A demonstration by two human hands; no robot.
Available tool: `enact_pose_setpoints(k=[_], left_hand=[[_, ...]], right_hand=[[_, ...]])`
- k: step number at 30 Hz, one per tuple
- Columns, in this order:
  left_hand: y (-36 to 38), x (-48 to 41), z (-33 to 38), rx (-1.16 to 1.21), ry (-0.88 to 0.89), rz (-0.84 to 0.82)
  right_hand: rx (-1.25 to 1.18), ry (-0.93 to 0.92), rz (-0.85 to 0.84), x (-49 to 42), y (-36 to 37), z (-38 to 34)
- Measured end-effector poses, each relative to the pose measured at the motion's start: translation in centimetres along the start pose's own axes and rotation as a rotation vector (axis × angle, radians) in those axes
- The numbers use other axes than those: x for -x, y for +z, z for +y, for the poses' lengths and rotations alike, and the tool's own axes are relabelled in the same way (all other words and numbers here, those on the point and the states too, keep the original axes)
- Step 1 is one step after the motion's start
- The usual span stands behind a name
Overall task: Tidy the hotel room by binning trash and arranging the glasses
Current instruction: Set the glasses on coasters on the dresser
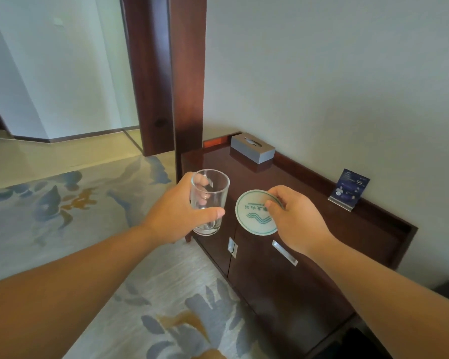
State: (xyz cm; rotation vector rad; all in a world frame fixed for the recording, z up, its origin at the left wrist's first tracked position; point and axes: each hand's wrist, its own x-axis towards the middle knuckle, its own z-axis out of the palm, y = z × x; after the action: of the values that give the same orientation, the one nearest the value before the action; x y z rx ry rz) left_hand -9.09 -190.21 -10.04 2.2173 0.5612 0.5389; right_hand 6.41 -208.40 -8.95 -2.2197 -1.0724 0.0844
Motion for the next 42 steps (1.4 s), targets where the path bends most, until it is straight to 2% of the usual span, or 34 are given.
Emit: enact_pose_setpoints(k=[7, 20, 31, 42], left_hand=[[1.2, -7.5, -3.0, -0.010, 0.043, -0.064], [6.6, -24.0, -3.2, -0.050, 0.113, -0.160], [11.7, -36.3, -5.8, 0.019, 0.152, -0.348], [15.5, -49.2, -7.8, 0.117, 0.284, -0.632]], right_hand=[[0.003, 0.072, 0.014, -5.6, 1.3, 1.8], [-0.099, 0.186, 0.052, -19.0, 0.0, 9.7], [-0.081, 0.372, 0.103, -26.5, 1.0, 15.2], [-0.005, 0.647, 0.254, -32.5, 2.4, 17.6]])
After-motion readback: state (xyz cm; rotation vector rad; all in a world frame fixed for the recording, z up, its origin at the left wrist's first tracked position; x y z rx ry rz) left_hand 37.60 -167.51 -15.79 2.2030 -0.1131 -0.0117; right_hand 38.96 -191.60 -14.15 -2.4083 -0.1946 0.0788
